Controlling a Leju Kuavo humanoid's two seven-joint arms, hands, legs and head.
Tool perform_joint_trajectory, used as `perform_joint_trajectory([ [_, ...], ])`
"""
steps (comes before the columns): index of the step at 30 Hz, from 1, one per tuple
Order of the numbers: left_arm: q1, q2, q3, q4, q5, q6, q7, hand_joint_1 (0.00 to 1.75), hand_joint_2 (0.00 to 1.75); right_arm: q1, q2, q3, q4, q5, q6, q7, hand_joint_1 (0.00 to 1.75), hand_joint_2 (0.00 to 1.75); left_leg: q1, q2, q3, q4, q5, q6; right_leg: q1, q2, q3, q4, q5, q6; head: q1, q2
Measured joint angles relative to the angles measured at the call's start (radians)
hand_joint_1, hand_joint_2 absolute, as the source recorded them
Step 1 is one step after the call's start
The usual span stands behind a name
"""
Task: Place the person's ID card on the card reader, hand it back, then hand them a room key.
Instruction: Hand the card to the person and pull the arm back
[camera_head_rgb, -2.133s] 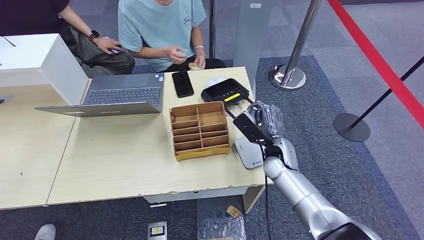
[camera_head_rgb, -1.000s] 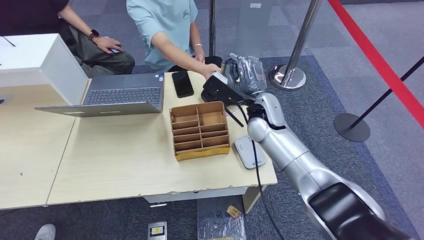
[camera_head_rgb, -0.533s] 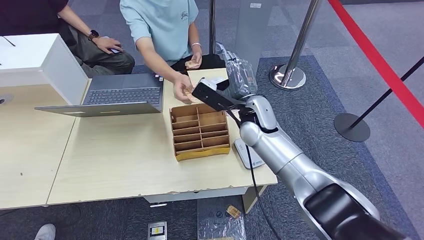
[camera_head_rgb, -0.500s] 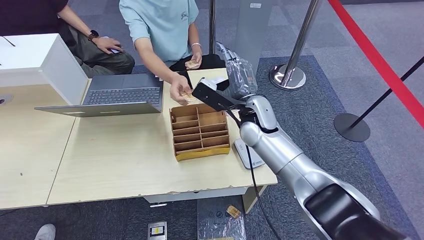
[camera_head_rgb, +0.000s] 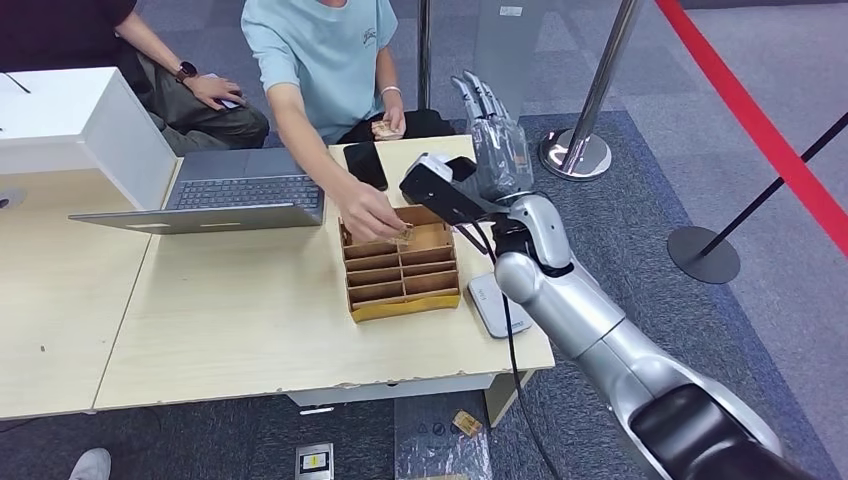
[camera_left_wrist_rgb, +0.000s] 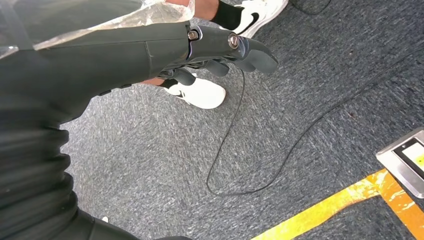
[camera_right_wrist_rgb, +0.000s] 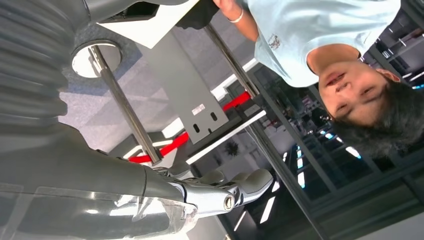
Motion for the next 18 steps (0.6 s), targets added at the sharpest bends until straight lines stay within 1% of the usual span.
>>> perform_joint_trajectory([
  [7, 0.001, 0.001, 0.000, 0.000, 0.007, 0.009, -0.010, 0.00, 1.75, 0.052, -0.011, 0.014, -0.065, 0.066, 0.104, 0.041, 0.00, 1.75, 0.000, 0.000, 0.000, 0.000, 0.000, 0.000, 0.000, 0.000, 0.000, 0.000, 0.000, 0.000, 0.000, 0.000],
  [18, 0.005, 0.009, 0.002, 0.000, 0.014, 0.016, -0.010, 0.00, 1.75, 0.106, -0.012, 0.055, -0.080, 0.109, 0.143, 0.053, 0.00, 1.75, 0.000, 0.000, 0.000, 0.000, 0.000, 0.000, 0.000, 0.000, 0.000, 0.000, 0.000, 0.000, 0.000, 0.000],
])
